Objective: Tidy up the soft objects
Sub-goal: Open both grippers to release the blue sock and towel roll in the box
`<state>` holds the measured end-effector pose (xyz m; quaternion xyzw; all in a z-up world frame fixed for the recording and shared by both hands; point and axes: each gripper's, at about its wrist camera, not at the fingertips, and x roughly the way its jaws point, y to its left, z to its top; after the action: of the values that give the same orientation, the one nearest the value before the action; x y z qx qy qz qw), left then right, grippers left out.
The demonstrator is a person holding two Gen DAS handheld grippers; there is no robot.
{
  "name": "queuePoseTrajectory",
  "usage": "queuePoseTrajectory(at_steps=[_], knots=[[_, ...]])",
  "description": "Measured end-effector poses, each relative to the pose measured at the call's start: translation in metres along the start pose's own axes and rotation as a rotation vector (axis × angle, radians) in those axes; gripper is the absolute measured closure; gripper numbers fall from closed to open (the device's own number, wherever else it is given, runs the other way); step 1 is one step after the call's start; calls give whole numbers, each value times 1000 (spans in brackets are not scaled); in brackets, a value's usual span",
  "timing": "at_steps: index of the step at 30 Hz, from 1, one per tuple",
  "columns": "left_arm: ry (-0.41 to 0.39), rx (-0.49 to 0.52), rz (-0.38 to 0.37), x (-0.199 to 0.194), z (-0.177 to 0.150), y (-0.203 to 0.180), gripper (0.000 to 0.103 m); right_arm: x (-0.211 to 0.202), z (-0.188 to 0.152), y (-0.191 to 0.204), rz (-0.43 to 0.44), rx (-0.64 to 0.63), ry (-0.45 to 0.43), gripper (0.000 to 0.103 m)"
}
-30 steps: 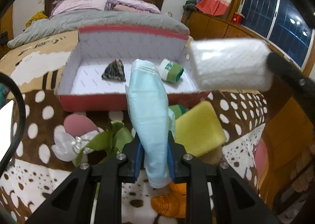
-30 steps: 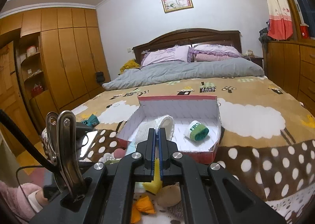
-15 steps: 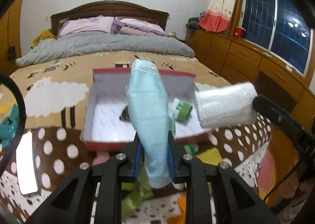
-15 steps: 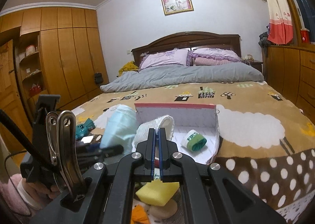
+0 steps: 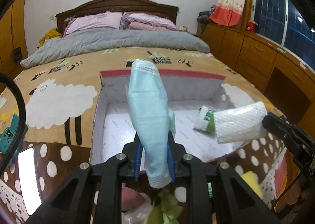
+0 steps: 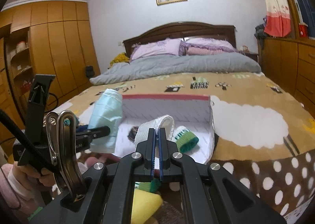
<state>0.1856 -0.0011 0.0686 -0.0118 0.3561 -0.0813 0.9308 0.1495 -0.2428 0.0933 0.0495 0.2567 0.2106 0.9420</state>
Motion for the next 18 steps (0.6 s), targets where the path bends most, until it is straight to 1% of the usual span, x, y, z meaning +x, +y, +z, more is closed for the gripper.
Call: queuePoseTrajectory(at_steps=[6, 11, 13, 14, 15, 16, 17, 18], knots=[[44, -20, 13, 25, -4, 9, 80, 24, -13, -18, -34, 17, 62, 99], [58, -29, 18, 33, -5, 13, 80, 33, -19, -25, -51, 24, 90, 99], [58, -28, 18, 34, -4, 13, 76, 34, -20, -26, -55, 23, 95, 99], [58, -28, 17, 33, -4, 12, 70, 35, -20, -27, -54, 25, 97, 98], [57, -28, 17, 33, -4, 12, 63, 35, -20, -27, -51, 27, 102, 96], [55, -27, 19, 31, -4, 13, 60, 36, -19, -26, -52, 29, 105, 91], [50, -23, 19, 29, -4, 13, 55, 36, -19, -26, -56, 30, 106, 84], [46, -21, 20, 26, -4, 12, 53, 36, -18, -26, -58, 32, 105, 80]])
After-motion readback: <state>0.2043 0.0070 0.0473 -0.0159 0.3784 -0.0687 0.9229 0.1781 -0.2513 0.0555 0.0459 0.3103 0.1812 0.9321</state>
